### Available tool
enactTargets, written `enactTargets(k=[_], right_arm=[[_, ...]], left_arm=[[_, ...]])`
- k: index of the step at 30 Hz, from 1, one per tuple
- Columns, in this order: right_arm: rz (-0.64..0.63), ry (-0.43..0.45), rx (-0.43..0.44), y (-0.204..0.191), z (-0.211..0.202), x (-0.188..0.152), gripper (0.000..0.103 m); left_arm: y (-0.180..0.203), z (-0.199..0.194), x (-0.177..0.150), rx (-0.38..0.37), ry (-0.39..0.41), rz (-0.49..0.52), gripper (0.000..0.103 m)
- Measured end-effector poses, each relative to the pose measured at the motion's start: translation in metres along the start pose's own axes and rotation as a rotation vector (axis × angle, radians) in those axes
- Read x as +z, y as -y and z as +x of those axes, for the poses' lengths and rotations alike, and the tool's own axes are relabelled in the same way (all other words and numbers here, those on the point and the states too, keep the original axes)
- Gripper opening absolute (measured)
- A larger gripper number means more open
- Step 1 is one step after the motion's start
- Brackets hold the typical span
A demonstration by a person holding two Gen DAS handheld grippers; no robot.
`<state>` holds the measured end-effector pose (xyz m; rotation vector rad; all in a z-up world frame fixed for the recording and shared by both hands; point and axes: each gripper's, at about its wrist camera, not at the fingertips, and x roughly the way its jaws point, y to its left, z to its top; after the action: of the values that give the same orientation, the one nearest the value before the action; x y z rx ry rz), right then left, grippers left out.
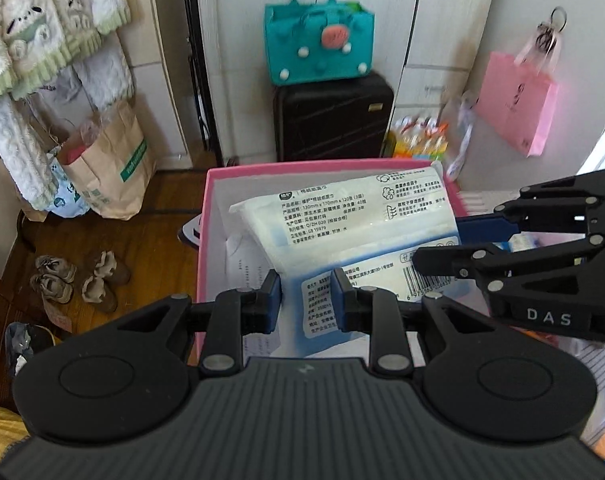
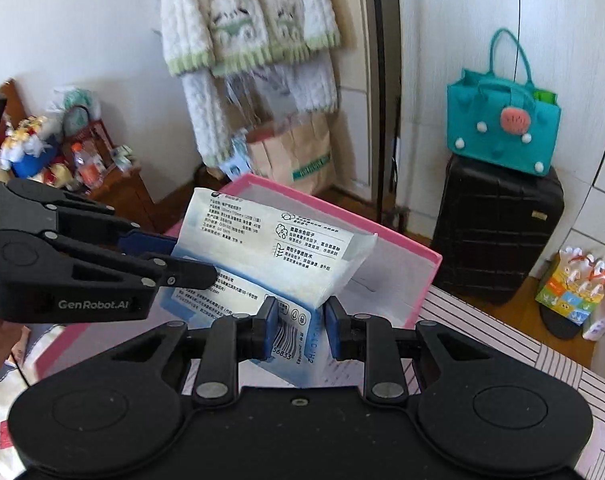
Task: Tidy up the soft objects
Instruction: 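Lift the tissue pack with the left tool and carry it into the pink box, then open the left tool to drop the tissue pack in the box, then move the left tool back to the white plush cat and close on it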
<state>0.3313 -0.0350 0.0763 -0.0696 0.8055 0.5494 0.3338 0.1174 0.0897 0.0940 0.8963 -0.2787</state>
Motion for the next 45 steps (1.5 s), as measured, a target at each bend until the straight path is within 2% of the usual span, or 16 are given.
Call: enactTargets(k=[8,12,16,19,22,25,33,40,45], right_arm=[[0.056,-0.100,-0.044,0.004,0.034,0.011,0.030],[0.058,-0.136,-0.066,0.006,0.040,0.013,0.030],[0.055,-0.153,-0.089,0.010,0.049,0.016,0.032],[0.056,-0.131,-0.100,0.012,0.047,0.015,0.032],[0.044,-0.098,-0.075,0.010,0.033,0.014,0.032],[0.033,-0.063,-0.050,0.009,0.010,0.013,0.032],[0.028,0.016,0.023,0.005,-0.080,-0.007,0.032],[-0.048,0.073,0.017,-0.009,-0.143,-0.040,0.034],[-0.060,0.097,-0.011,-0.007,-0.172,-0.071,0.035]], left_arm=[[0.009,0.023,0.006,0.044,-0.056,0.101,0.025],[0.014,0.034,0.009,0.078,-0.089,0.112,0.025],[0.016,0.040,0.008,0.113,-0.061,0.125,0.026],[0.020,0.032,0.004,0.115,-0.031,0.150,0.034],[0.023,0.017,0.001,0.111,-0.012,0.153,0.035],[0.026,-0.008,-0.002,0.072,0.005,0.138,0.035],[0.057,-0.091,-0.019,0.000,0.052,0.166,0.038],[0.088,-0.133,-0.044,-0.047,0.125,0.209,0.041],[0.108,-0.146,-0.065,-0.123,0.149,0.226,0.041]])
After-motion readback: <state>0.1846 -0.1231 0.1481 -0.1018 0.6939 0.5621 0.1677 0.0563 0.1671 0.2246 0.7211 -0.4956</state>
